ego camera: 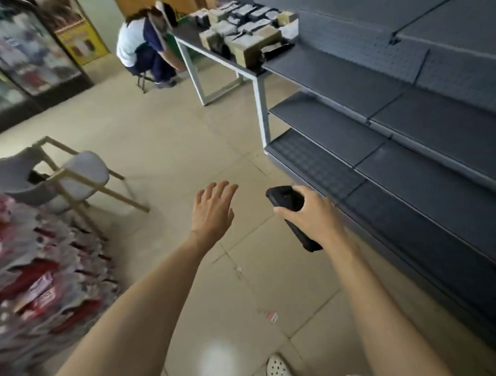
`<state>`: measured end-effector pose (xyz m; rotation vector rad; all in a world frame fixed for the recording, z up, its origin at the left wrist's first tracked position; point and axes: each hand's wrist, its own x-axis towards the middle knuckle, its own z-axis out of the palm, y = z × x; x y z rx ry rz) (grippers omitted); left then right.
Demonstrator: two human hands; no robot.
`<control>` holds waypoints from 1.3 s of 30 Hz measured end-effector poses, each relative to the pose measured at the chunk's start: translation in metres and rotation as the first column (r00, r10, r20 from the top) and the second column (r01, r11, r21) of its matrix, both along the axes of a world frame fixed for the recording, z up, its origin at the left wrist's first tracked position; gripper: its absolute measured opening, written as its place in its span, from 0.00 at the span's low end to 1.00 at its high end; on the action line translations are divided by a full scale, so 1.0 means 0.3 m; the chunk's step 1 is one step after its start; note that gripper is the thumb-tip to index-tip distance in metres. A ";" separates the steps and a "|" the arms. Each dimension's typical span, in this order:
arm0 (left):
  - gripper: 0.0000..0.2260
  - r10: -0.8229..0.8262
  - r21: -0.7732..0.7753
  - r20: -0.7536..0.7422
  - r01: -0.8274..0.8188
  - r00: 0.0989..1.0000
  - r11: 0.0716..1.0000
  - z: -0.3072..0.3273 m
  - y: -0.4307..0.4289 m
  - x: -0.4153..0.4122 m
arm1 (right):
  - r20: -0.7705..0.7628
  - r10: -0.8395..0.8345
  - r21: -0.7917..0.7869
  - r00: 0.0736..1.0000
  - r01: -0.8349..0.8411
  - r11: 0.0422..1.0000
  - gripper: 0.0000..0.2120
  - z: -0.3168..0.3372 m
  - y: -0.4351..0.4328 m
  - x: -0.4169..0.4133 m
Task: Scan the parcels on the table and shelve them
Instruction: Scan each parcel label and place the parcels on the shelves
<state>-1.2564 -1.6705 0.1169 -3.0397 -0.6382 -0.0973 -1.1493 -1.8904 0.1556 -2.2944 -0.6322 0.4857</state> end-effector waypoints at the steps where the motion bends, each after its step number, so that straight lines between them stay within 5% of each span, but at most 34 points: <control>1: 0.27 0.015 -0.002 0.004 -0.015 1.000 1.000 -0.008 0.066 -0.027 | -0.006 0.027 0.000 1.000 -0.027 1.000 0.32 -0.006 0.073 -0.014; 11: 0.25 0.072 -0.075 -0.031 -0.074 0.997 0.994 -0.148 0.510 0.128 | -0.038 0.085 -0.040 0.996 -0.087 0.995 0.32 -0.105 0.578 0.182; 25: 0.24 0.191 -0.080 0.125 -0.182 0.974 0.980 -0.016 1.370 1.091 | -0.016 0.102 0.099 0.995 -0.100 0.990 0.29 0.037 1.444 1.205; 31: 0.24 0.214 -0.102 0.008 -0.212 0.977 0.972 -0.099 1.685 1.252 | -0.109 0.158 0.102 0.981 -0.147 0.984 0.28 0.008 1.745 1.421; 39: 0.25 0.190 -0.020 0.043 -0.189 0.981 0.982 -0.044 2.354 1.505 | -0.017 0.231 0.087 0.973 -0.228 0.970 0.31 0.043 2.393 1.697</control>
